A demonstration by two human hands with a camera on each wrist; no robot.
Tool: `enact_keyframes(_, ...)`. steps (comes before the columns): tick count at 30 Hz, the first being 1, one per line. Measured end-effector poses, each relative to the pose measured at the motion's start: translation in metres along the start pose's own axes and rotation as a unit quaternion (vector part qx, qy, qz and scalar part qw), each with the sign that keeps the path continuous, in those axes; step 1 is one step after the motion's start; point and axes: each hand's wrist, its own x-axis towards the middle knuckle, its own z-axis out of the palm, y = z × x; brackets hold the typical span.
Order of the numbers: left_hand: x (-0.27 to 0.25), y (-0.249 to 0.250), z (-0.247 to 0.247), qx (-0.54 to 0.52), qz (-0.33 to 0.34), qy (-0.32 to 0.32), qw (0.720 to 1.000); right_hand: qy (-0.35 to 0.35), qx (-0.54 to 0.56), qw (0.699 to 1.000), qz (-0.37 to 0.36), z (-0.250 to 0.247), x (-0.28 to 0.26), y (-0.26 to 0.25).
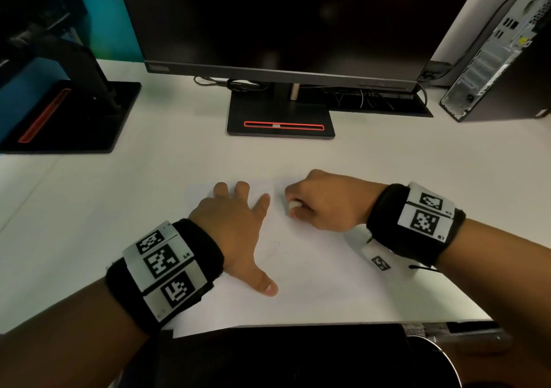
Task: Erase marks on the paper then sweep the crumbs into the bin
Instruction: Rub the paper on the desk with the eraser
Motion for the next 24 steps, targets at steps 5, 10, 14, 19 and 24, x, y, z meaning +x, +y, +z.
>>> enact_keyframes(5, -0.001, 0.0, 0.002, 0.007, 0.003, 0.007, 1.0, -0.062, 0.042, 0.995, -0.065, 0.011, -0.01, -0.019)
enact_keyframes(10, 0.0, 0.001, 0.002, 0.002, 0.0, 0.008, 1.0, -0.011, -0.004, 1.0, -0.008, 0.006, -0.004, -0.008)
enact_keyframes(14, 0.0, 0.002, 0.003, -0.002, 0.001, 0.008, 1.0, -0.058, 0.052, 0.994, -0.07, 0.015, -0.016, -0.026)
enact_keyframes(19, -0.002, 0.004, 0.005, -0.005, 0.0, 0.006, 1.0, -0.002, 0.014, 1.0, -0.017, 0.008, -0.009, -0.01)
enact_keyframes(24, -0.005, 0.004, 0.008, -0.02, 0.009, 0.008, 1.0, -0.055, 0.063, 0.993, -0.086, 0.02, -0.022, -0.033)
